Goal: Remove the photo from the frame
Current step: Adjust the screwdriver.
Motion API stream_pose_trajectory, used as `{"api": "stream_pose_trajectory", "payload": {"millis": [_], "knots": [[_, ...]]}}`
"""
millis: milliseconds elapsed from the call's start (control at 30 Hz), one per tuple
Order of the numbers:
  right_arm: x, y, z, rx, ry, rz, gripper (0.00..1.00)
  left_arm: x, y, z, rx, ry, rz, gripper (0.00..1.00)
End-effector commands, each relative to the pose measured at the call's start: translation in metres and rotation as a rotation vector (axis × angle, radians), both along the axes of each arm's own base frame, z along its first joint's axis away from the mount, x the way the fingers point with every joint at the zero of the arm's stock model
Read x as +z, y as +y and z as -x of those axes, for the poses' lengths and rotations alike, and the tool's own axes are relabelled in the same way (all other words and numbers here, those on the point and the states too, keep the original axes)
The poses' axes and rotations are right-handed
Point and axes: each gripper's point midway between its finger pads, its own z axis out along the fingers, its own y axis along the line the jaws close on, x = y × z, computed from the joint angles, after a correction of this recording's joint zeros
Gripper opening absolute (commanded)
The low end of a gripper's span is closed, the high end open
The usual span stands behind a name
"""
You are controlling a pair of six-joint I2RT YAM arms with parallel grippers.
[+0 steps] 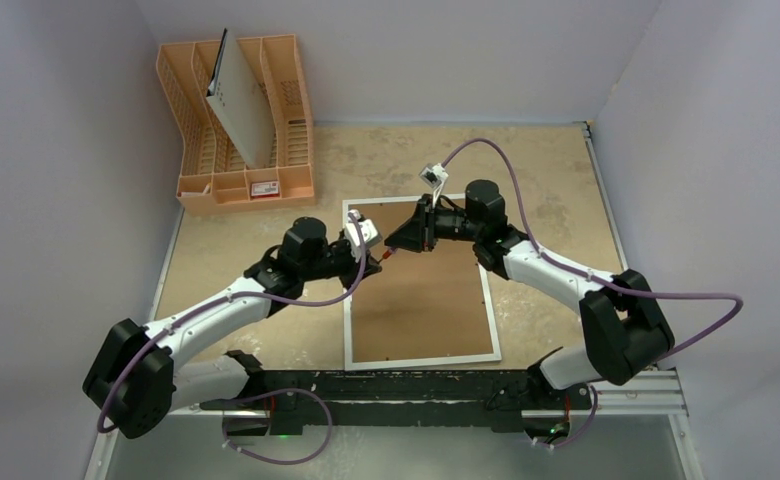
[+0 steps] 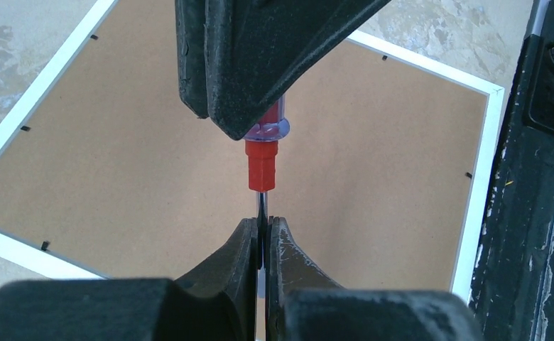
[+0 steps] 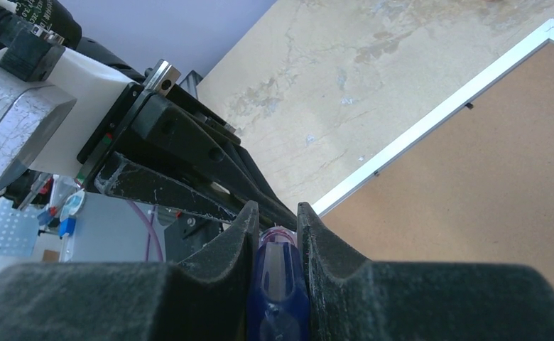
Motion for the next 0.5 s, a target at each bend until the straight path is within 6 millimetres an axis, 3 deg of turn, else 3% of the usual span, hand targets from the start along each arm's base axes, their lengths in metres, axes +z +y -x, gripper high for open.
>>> {"api": "stream_pose_trajectory", "payload": {"millis": [0, 67, 233, 267, 300, 467], "knots": [[0.016, 0.004, 0.006, 0.07, -0.045, -0.01, 0.02, 0.03, -0.013, -0.006, -0.03, -0.081, 0.042, 0.0], [0.009, 0.002, 0.016, 0.129, -0.014, 0.028, 0.07, 0.029, -0.009, -0.007, -0.027, -0.092, 0.012, 0.0], [0.003, -0.001, 0.021, 0.161, 0.037, 0.075, 0.39, 0.032, -0.003, -0.004, -0.048, -0.139, -0.028, 0.0], [0.002, -0.001, 0.019, 0.144, 0.06, 0.086, 0.54, 0.034, -0.003, -0.005, -0.057, -0.155, -0.034, 0.0], [0.001, -0.003, 0.017, 0.14, 0.075, 0.095, 0.6, 0.031, 0.0, -0.002, -0.068, -0.148, -0.062, 0.0], [0.003, -0.014, 0.016, 0.176, 0.127, 0.124, 0.63, 0.026, 0.009, 0.0, -0.11, -0.168, -0.158, 0.0]]}}
